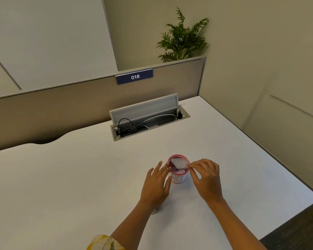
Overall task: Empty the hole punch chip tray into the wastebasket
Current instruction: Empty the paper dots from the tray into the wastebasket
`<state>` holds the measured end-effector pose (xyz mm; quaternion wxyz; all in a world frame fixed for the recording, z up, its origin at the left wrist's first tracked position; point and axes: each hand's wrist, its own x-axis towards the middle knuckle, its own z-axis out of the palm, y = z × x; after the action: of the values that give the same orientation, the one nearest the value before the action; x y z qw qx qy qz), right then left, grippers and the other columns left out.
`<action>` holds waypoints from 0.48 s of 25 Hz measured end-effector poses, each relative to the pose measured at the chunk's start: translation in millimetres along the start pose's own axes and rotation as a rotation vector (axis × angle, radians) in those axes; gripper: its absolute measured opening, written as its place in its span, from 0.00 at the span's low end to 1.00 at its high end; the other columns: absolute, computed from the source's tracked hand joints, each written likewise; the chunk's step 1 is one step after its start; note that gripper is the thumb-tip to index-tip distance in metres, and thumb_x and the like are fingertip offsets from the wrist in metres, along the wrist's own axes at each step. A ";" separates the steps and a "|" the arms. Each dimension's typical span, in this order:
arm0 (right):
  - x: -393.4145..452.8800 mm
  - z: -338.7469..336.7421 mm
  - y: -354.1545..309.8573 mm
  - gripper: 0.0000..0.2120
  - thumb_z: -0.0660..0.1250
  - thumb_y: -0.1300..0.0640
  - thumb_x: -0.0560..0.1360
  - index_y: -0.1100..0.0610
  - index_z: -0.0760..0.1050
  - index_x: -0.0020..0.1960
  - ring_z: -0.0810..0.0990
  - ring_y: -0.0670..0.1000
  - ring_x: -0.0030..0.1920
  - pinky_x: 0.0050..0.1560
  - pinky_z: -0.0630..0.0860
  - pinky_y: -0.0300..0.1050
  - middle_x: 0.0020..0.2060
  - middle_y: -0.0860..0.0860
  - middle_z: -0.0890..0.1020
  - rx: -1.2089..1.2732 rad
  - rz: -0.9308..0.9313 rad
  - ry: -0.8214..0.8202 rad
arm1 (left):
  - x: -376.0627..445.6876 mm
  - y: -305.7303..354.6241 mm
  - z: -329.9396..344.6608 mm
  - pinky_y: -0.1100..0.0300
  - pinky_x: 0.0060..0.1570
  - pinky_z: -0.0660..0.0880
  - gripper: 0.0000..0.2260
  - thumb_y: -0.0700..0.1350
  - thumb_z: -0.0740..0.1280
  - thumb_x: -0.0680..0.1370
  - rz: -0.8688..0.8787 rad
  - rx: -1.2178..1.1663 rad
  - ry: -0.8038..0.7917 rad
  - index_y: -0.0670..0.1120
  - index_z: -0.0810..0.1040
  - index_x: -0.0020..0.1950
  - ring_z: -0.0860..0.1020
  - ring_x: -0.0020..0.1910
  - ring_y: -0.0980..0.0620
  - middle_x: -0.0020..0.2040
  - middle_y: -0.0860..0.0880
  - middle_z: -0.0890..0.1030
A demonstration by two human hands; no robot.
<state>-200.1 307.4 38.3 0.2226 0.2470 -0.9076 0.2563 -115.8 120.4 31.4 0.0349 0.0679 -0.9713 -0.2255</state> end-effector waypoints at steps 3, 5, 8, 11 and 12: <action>0.4 -2.7 -5.7 0.14 0.71 0.50 0.69 0.57 0.85 0.49 0.84 0.56 0.48 0.53 0.72 0.45 0.45 0.54 0.87 0.046 0.049 0.011 | 0.4 -0.8 1.0 0.56 0.78 0.44 0.28 0.63 0.42 0.81 0.008 0.005 -0.003 0.57 0.62 0.79 0.52 0.81 0.55 0.81 0.57 0.61; 1.0 -5.5 -8.0 0.13 0.73 0.53 0.68 0.58 0.85 0.50 0.84 0.56 0.47 0.52 0.73 0.44 0.45 0.55 0.87 0.074 0.029 0.025 | -0.1 -0.8 0.9 0.53 0.79 0.48 0.35 0.67 0.36 0.77 0.021 -0.003 0.008 0.57 0.63 0.78 0.53 0.81 0.55 0.80 0.57 0.62; 5.6 -8.2 -10.3 0.13 0.74 0.54 0.69 0.57 0.84 0.52 0.83 0.55 0.49 0.51 0.75 0.43 0.48 0.55 0.87 0.157 0.110 -0.015 | 1.7 -0.5 -1.5 0.48 0.80 0.54 0.30 0.64 0.42 0.80 0.022 -0.008 -0.001 0.57 0.64 0.78 0.55 0.81 0.55 0.80 0.57 0.63; 14.0 -14.6 -14.4 0.11 0.72 0.56 0.74 0.58 0.83 0.55 0.82 0.51 0.47 0.47 0.78 0.39 0.50 0.54 0.86 0.435 0.417 0.039 | 0.6 2.7 -8.6 0.49 0.79 0.60 0.23 0.56 0.54 0.83 -0.046 -0.139 0.004 0.55 0.62 0.79 0.59 0.80 0.53 0.80 0.55 0.63; 18.9 -17.9 -16.3 0.11 0.71 0.57 0.75 0.58 0.83 0.55 0.82 0.51 0.46 0.46 0.78 0.38 0.50 0.54 0.86 0.522 0.511 0.057 | 0.5 4.3 -11.8 0.50 0.78 0.61 0.23 0.55 0.56 0.83 -0.095 -0.216 0.021 0.54 0.62 0.79 0.61 0.79 0.53 0.80 0.54 0.63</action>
<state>-200.7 299.2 67.9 0.1060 0.0536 -0.8376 0.5332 -115.6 119.0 43.9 0.0414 0.1118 -0.9366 -0.3295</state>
